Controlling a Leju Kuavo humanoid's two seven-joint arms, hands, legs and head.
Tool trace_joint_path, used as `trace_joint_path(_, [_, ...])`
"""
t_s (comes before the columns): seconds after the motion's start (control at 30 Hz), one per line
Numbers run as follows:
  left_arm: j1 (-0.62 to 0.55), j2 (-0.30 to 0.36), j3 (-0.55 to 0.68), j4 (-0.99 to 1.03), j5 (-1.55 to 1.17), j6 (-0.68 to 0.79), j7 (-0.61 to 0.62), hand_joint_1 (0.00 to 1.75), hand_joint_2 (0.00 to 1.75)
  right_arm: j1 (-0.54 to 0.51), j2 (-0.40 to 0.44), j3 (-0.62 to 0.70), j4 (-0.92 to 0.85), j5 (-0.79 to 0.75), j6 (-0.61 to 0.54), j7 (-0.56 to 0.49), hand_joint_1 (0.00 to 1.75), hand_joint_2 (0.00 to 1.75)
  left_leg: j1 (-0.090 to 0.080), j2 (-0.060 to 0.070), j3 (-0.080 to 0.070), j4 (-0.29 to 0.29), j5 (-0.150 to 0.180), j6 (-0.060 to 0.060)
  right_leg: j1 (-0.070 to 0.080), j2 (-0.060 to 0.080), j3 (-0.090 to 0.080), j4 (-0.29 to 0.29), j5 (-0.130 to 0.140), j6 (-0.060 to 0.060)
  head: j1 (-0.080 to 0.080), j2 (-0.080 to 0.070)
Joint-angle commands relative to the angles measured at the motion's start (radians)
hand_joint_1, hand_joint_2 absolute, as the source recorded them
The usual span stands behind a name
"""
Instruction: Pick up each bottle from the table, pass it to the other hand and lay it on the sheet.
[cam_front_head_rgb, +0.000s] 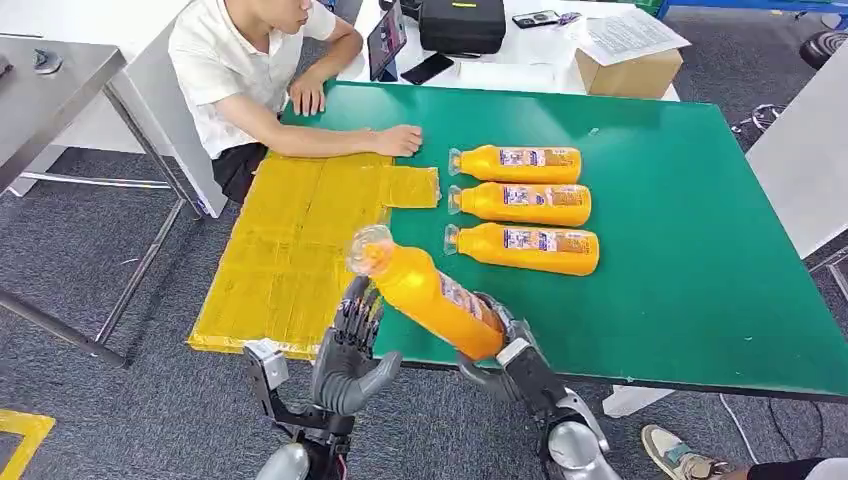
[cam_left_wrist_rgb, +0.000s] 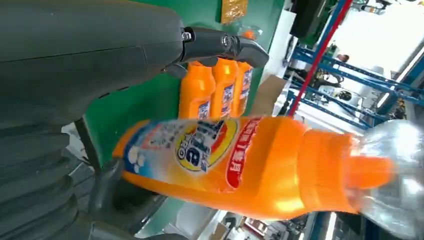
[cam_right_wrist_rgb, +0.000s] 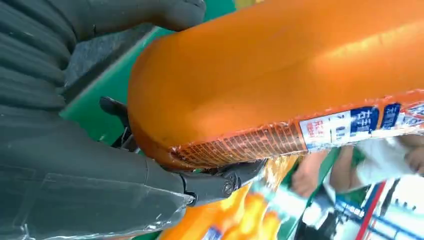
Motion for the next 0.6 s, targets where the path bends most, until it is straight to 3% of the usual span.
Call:
trace_joint_path(0.03, [-0.069, -0.01, 0.005, 0.091, 0.046, -0.065, 0.044, 0.0, 1.75, -0.092, 0.001, 0.221, 0.122, 0.062, 0.005, -0.023, 1.75, 1.75, 0.001, 0.003, 0.003, -0.001, -0.001, -0.001, 0.001, 0.004, 0.002, -0.001, 0.0, -0.002, 0.0, 0.0])
trace_joint_path(0.6, [-0.12, -0.026, 0.005, 0.135, 0.156, -0.135, 0.07, 0.0, 1.75, -0.154, 0.035, 0.299, 0.206, 0.006, -0.007, -0.034, 1.75, 1.75, 0.001, 0.001, 0.003, 0.0, -0.001, -0.002, 0.001, 0.002, 0.002, -0.001, 0.0, -0.002, 0.0, 0.0])
